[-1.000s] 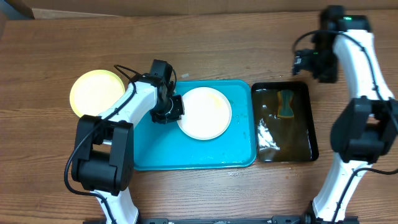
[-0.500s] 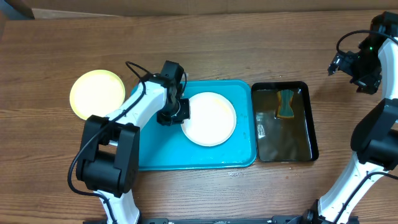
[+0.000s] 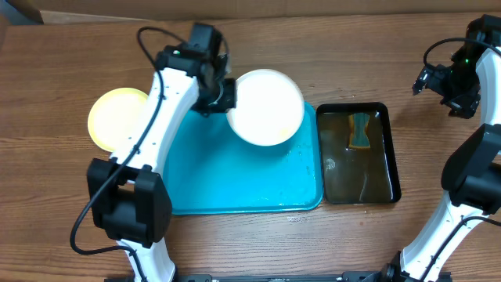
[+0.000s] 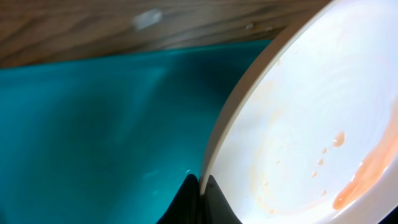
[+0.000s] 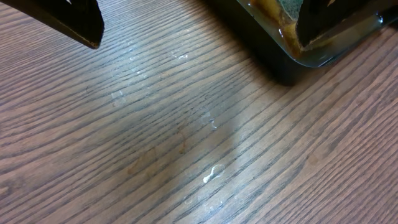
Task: Clean dirty plates on tray and stack at the side
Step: 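Lift the white plate with the left gripper and carry it left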
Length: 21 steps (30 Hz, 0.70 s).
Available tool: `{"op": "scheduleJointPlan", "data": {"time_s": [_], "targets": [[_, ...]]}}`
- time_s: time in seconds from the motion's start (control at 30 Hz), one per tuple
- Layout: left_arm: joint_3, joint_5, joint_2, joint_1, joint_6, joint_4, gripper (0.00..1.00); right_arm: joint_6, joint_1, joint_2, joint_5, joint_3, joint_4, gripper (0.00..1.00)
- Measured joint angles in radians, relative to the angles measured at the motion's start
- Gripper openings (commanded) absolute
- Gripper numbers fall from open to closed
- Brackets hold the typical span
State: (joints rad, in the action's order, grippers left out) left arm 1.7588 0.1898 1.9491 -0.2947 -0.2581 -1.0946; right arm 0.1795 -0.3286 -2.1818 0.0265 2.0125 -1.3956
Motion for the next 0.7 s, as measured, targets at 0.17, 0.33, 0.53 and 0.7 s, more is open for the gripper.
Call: {"op": "scheduleJointPlan", "data": {"time_s": [0.17, 0.33, 0.53, 0.7], "targets": [[0.004, -0.031, 0.000, -0.122, -0.006, 0.087, 0.04, 0.000, 0.000, 0.000, 0.000, 0.000, 0.000, 1.00], [0.004, -0.190, 0.000, -0.289, -0.023, 0.151, 0.04, 0.000, 0.000, 0.000, 0.000, 0.000, 0.000, 1.00], [0.004, -0.550, 0.000, -0.522, -0.024, 0.167, 0.04, 0.000, 0.000, 0.000, 0.000, 0.000, 0.000, 1.00], [0.004, -0.881, 0.000, -0.715, 0.011, 0.222, 0.04, 0.000, 0.000, 0.000, 0.000, 0.000, 0.000, 1.00]]}}
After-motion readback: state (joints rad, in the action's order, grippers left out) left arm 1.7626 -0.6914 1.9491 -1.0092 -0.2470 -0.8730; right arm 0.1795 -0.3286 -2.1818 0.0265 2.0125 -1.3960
